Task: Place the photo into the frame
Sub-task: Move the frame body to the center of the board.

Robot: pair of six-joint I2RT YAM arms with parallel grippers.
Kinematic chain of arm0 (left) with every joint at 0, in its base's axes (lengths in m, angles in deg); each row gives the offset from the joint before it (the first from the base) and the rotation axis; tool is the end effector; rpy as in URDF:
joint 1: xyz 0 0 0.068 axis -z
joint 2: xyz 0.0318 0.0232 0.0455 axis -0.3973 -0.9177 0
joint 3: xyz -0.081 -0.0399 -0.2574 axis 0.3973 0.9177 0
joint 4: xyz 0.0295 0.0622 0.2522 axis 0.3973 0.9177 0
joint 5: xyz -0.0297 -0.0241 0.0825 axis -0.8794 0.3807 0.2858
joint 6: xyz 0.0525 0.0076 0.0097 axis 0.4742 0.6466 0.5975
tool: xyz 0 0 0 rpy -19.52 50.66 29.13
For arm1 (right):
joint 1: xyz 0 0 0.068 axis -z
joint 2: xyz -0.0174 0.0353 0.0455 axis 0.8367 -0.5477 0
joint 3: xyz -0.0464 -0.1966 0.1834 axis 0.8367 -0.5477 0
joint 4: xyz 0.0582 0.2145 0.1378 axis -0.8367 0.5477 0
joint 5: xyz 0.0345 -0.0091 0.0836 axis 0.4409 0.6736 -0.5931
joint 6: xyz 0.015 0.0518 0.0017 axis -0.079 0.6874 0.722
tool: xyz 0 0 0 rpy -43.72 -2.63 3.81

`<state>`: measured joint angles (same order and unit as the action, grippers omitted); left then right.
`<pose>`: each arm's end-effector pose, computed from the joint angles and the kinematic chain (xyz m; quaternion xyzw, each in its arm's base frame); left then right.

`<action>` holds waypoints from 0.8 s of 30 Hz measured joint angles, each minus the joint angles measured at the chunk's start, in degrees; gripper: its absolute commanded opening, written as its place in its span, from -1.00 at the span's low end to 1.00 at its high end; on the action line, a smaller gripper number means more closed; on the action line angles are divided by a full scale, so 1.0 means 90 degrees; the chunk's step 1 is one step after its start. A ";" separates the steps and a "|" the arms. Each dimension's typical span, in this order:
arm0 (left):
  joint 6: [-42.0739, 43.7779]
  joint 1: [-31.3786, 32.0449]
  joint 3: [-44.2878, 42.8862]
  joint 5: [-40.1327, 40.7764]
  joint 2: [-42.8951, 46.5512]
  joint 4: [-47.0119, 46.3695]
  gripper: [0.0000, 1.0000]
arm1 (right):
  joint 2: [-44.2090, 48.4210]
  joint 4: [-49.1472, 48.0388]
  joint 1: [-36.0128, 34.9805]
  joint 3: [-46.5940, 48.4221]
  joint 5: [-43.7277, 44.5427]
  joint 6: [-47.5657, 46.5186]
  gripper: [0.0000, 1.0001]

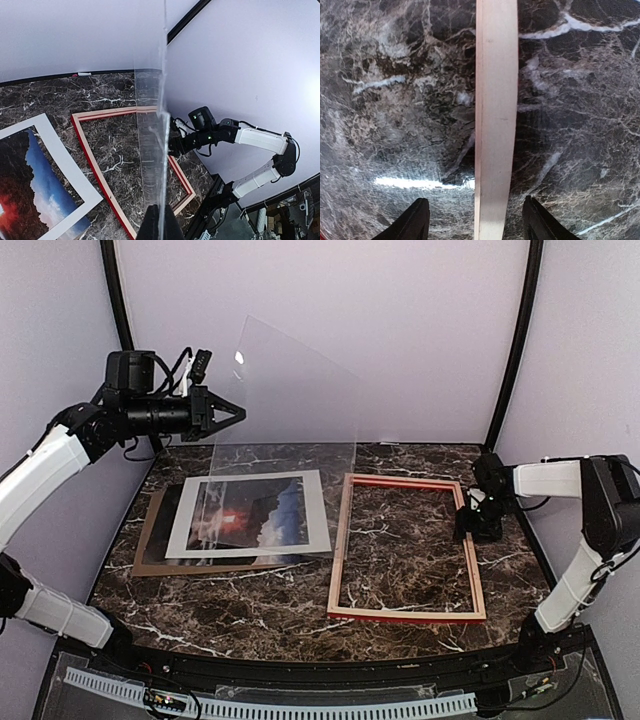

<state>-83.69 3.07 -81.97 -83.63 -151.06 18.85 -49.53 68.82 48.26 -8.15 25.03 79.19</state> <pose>0.2456 -0.1435 0.4287 0.1470 0.7647 -0.4709 0.4146 0.2946 0.0450 0.1673 0.0661 0.9866 0.0426 0.1430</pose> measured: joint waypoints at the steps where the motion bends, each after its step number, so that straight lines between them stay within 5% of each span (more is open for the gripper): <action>1: -0.0036 -0.0019 0.0007 0.0010 0.0017 -0.0051 -1.00 | -0.0058 -0.0036 0.0002 -0.0027 -0.0002 -0.0010 0.14; 11: -0.0500 -0.0335 0.0478 0.0136 0.0304 -0.0641 -1.00 | -0.0185 -0.0393 0.0000 -0.0211 -0.0206 -0.0119 -0.21; 24: -0.0760 -0.0432 0.0792 0.0097 0.0415 -0.1175 -1.00 | -0.0117 -0.0784 -0.0748 -0.0352 -0.0226 0.0396 -0.19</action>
<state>-90.53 -0.82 -74.85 -82.76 -147.33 8.27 -50.58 61.76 41.53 -11.32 23.00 82.75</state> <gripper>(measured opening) 0.015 0.374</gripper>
